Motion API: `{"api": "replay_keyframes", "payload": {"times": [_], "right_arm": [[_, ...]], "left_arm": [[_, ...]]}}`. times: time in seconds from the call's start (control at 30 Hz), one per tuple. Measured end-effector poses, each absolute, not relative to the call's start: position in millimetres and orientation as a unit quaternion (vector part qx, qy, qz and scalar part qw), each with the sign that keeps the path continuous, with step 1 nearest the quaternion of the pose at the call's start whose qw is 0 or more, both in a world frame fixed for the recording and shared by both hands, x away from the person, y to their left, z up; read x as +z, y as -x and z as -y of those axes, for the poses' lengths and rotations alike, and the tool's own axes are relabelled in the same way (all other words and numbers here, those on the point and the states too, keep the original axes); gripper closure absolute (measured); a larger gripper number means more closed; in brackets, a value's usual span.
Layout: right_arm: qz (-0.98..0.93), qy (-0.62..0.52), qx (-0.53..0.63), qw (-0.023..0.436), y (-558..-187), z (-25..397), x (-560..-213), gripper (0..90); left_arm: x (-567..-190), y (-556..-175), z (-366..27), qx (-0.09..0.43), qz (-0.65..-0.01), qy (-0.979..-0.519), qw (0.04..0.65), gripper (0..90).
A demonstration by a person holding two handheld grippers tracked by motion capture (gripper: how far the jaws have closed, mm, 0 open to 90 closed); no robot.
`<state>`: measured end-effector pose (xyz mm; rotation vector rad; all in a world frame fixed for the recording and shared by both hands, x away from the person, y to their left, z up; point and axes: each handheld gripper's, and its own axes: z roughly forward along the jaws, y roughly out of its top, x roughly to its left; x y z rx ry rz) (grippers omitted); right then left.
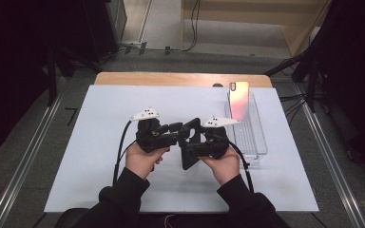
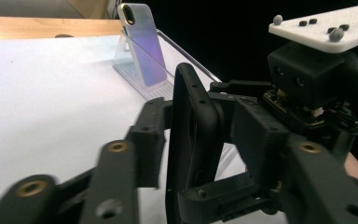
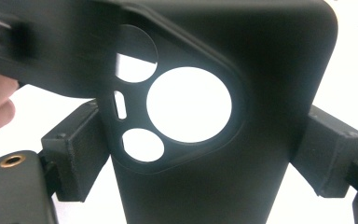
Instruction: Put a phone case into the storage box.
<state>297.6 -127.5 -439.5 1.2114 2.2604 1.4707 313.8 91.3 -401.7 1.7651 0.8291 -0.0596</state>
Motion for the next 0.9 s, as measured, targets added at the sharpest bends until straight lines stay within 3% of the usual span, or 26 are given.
{"api": "replay_keyframes", "payload": {"times": [0.5, 0.9], "right_arm": [[-0.754, -0.42, 0.496, 0.093, -301.4, 142.0, -433.4, 12.1], [-0.762, -0.404, 0.5, 0.075, -301.5, 151.5, -413.9, 12.1]], "left_arm": [[-395.9, -314.3, -116.1, -0.037, -0.357, -0.761, 0.541, 32.7], [-409.1, -314.8, -135.0, -0.024, -0.351, -0.787, 0.507, 29.1]]}}
